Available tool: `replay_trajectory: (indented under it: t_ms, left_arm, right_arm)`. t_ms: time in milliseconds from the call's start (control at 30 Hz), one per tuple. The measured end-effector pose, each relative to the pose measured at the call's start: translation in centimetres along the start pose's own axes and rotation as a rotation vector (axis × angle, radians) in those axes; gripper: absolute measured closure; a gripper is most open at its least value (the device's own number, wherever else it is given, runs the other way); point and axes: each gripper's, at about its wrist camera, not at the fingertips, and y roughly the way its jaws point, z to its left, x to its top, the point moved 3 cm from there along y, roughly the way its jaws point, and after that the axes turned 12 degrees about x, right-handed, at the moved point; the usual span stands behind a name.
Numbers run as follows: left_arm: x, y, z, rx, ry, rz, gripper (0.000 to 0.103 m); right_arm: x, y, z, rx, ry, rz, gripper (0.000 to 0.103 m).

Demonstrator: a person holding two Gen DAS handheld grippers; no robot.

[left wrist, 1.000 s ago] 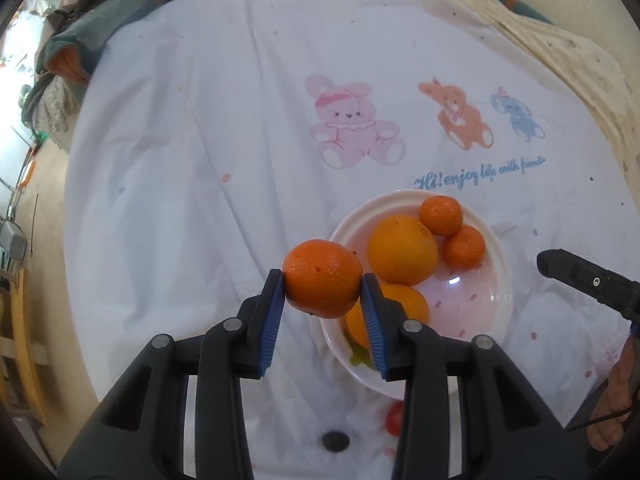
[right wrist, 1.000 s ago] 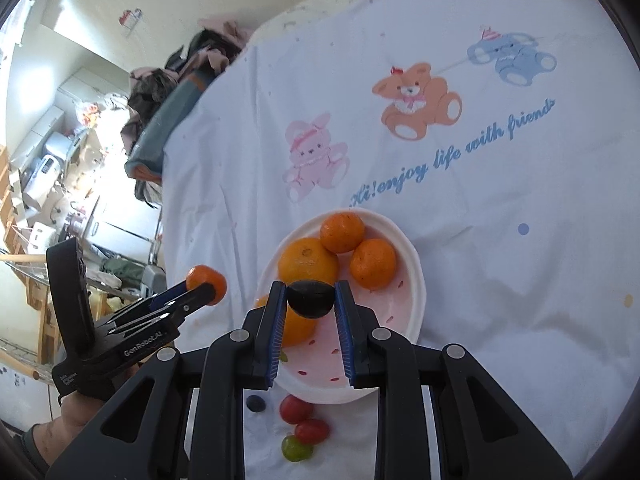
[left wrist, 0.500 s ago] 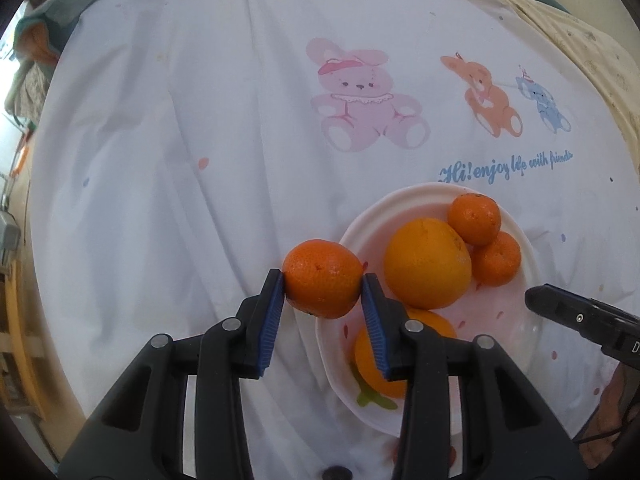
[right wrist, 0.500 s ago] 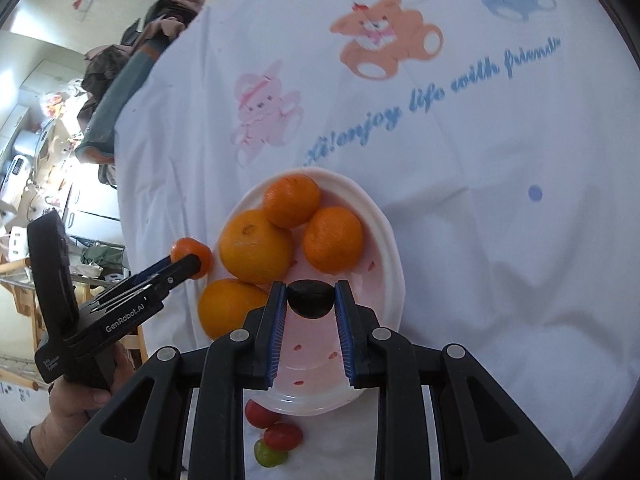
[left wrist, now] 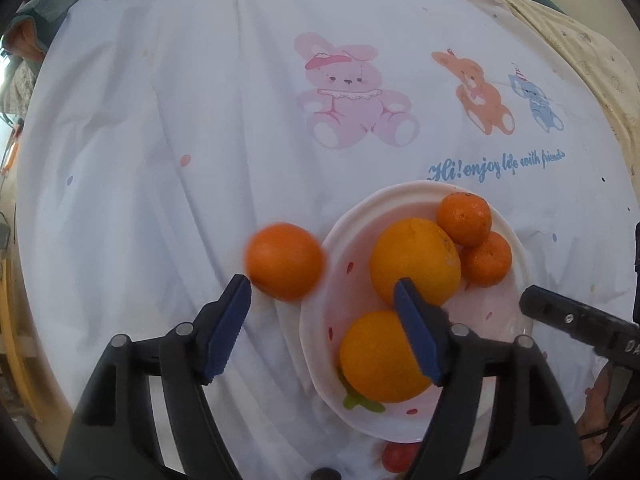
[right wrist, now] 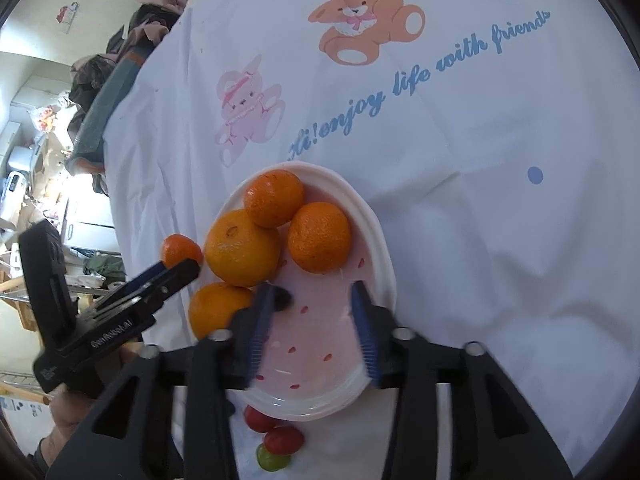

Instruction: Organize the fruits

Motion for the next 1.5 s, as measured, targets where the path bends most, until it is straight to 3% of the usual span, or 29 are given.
replay_trajectory:
  t_ms: [200,333,500,533,600,667,833,967,1167,1233,1267,1300,1367,1500]
  left_arm:
    - [0.1,-0.4,0.1,-0.032,-0.01,-0.003,0.032]
    - [1.4,-1.3,3.6,0.012,-0.132,-0.061,0.032]
    - [1.4,2.1,5.4,-0.071,-0.232,0.071,0.034]
    - [1.3,2.9,5.2,-0.076,-0.228,0.095,0.036]
    - [1.4,3.8,4.5,-0.093,-0.214,0.116,0.059]
    - [1.6,3.8,3.6,-0.113,-0.188,0.111,0.067]
    - [1.8,1.5,3.2,-0.105,-0.178,0.045,0.07]
    - [1.5,0.2,1.1,-0.212,-0.113,0.065,0.069]
    - [0.5,2.7,0.4,-0.24,-0.158,0.175,0.065]
    - [0.5,2.7,0.4,-0.258,-0.164,0.178,0.063]
    - [0.5,2.6,0.3,-0.264,-0.156,0.178,0.055]
    - [0.4,2.4,0.3,-0.257,-0.153,0.176,0.038]
    - [0.3,2.1,0.5,-0.214,-0.162,0.156,0.018]
    - [0.0,1.1,1.0,-0.197,-0.165,0.152,0.017]
  right_arm:
    - [0.1,-0.4,0.3,-0.007,-0.013,-0.013,0.052]
    - [0.3,-0.5,0.5,-0.013,-0.02,-0.019,0.052]
    - [0.4,-0.6,0.4,-0.014,-0.012,-0.027,0.052]
    - [0.4,-0.6,0.3,-0.015,-0.009,-0.025,0.052]
    - [0.4,-0.6,0.3,-0.023,-0.011,-0.023,0.052]
    - [0.5,-0.8,0.2,-0.028,-0.011,-0.028,0.052]
    - [0.8,-1.2,-0.1,-0.023,0.005,-0.042,0.052]
    - [0.7,-1.0,0.1,-0.024,-0.004,-0.038,0.052]
    - [0.7,-1.2,0.2,-0.027,-0.009,-0.042,0.052]
    - [0.7,-1.2,0.2,-0.03,-0.01,-0.043,0.052]
    - [0.7,-1.2,0.1,-0.031,-0.01,-0.043,0.052]
    - [0.7,-1.1,0.1,-0.032,-0.01,-0.043,0.052]
    - [0.8,-1.0,0.1,-0.035,-0.012,-0.04,0.052]
    - [0.8,-1.1,0.4,-0.047,-0.026,-0.043,0.052]
